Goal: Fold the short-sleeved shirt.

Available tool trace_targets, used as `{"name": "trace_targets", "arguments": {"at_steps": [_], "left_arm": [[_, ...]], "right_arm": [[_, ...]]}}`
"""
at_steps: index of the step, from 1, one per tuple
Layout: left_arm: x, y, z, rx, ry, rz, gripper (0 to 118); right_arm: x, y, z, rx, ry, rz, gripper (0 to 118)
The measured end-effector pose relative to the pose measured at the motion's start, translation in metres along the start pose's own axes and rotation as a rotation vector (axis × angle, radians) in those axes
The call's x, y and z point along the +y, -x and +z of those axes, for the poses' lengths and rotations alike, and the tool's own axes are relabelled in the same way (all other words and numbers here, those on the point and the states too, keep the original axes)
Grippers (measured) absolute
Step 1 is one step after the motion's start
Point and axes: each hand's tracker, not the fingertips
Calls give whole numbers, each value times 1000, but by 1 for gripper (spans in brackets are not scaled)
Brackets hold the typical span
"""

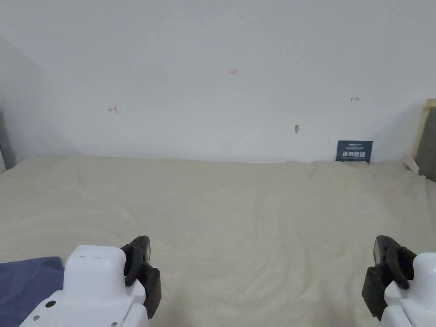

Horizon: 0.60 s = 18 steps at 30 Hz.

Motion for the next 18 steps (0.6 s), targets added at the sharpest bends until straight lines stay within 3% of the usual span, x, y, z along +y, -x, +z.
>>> {"name": "trace_targets", "arguments": {"at_steps": [7, 18], "left_arm": [[17, 55, 25, 190, -11, -3, 0], [26, 136, 83, 476, 9, -26, 0]], "right_arm": [[4, 51, -18, 190, 25, -1, 0], [6, 180, -24, 551, 45, -8, 0]]}}
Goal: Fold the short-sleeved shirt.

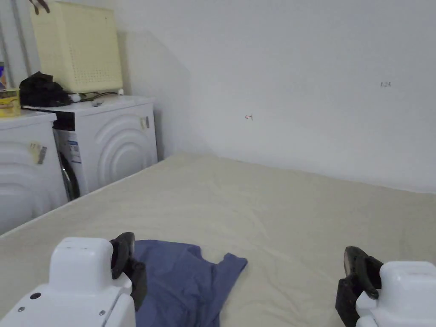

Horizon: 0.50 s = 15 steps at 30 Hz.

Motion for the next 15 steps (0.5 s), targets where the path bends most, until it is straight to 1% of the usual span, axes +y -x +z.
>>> {"name": "trace_targets", "arguments": {"at_steps": [2, 6, 8, 12, 15], "left_arm": [[-2, 9, 0, 9, 6, 12, 0], [-10, 21, -15, 36, 60, 25, 0], [-18, 27, -28, 24, 85, 35, 0], [-40, 40, -76, -21, 205, 111, 0], [-65, 44, -128, -10, 355, 49, 0]], "right_arm": [[-2, 13, -8, 50, 17, -16, 0], [-9, 33, -22, 64, 39, 3, 0], [-11, 39, -29, 77, 59, 5, 0], [-19, 49, -45, 89, 90, 16, 0], [-30, 54, -56, 88, 132, 35, 0]]}}
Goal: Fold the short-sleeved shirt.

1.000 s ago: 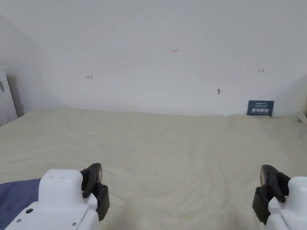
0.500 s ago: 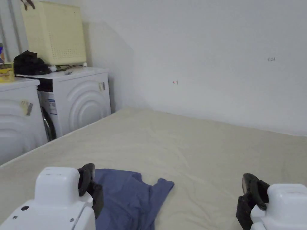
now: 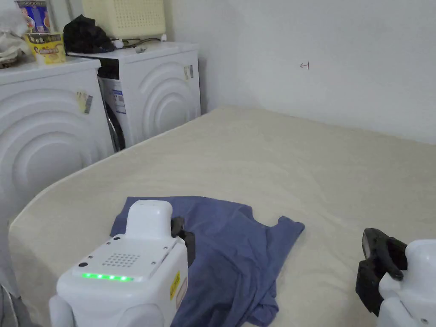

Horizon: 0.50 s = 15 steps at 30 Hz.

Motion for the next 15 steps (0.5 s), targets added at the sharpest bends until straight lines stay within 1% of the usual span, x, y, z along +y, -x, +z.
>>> {"name": "trace_targets", "arguments": {"at_steps": [1, 3, 5, 6, 7, 8, 9, 10, 11, 12, 13, 15], "left_arm": [[-3, 3, -20, 2, 58, 3, 0], [-15, 10, -59, -50, 191, 49, 0], [-30, 16, -92, -77, 248, 91, 0], [-37, 16, -102, -38, 300, 93, 0], [-43, 16, -111, -40, 339, 83, 0], [-48, 17, -119, -73, 373, 80, 2], [-53, 17, -125, -105, 401, 101, 19], [-57, 16, -128, -130, 436, 111, 67], [-61, 13, -132, -143, 449, 114, 95], [-62, 10, -133, -149, 444, 117, 110], [-63, 8, -134, -137, 445, 113, 115], [-60, 7, -132, -133, 429, 141, 115]], "right_arm": [[-3, 0, -4, 1, 11, 3, 0], [-10, 2, -11, 3, 42, 9, 0], [-15, 2, -18, 3, 69, 15, 0], [-18, 2, -21, 2, 80, 16, 0], [-20, 2, -22, 3, 92, 18, 0], [-21, 1, -24, 3, 97, 21, 0], [-23, 1, -26, 0, 105, 25, 0], [-24, 1, -27, -4, 113, 28, 0], [-26, 0, -28, -7, 120, 30, 0], [-27, -1, -30, -7, 128, 28, 0], [-28, -3, -30, -5, 135, 22, 0], [-29, -5, -31, 2, 147, 9, 0]]}}
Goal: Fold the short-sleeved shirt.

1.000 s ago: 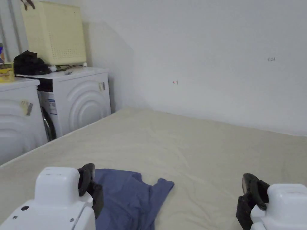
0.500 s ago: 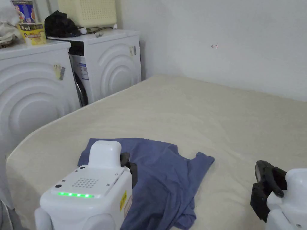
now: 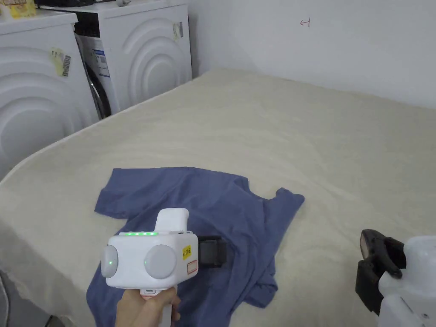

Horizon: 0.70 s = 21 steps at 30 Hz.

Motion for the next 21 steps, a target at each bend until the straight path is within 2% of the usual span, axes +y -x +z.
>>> {"name": "trace_targets", "arguments": {"at_steps": [4, 6, 8, 10, 11, 12, 13, 15, 16, 18, 19, 21], "left_arm": [[13, -4, -12, -6, 21, 23, 115], [20, -11, -17, 57, 8, 13, 115], [22, -14, -28, 2, 78, 5, 101], [19, -23, -36, 44, 126, -13, 97], [18, -28, -37, 103, 87, -118, 96], [16, -31, -38, 121, 97, -145, 95], [17, -31, -36, 116, 92, -123, 92], [19, -24, -33, 113, 83, -63, 79], [19, -22, -31, 123, 77, -42, 62], [14, -22, -27, 163, 45, -71, 38], [16, -20, -27, 173, 54, -79, 17], [20, -17, -24, 165, 64, -67, 7]], "right_arm": [[0, -2, -2, 1, 11, -6, 0], [0, -3, -3, 7, 16, -7, 0], [-2, -4, -4, 8, 20, 0, 0], [-4, -5, -7, 5, 33, 5, 0], [-5, -6, -8, 6, 38, 4, 0], [-6, -7, -9, 10, 44, -2, 0], [-8, -8, -10, 12, 47, -9, 0], [-9, -10, -11, 17, 60, -25, 0], [-9, -11, -11, 22, 64, -29, 0], [-11, -11, -11, 27, 68, -29, 0], [-12, -11, -11, 26, 70, -29, 0], [-13, -11, -10, 27, 75, -36, 0]]}}
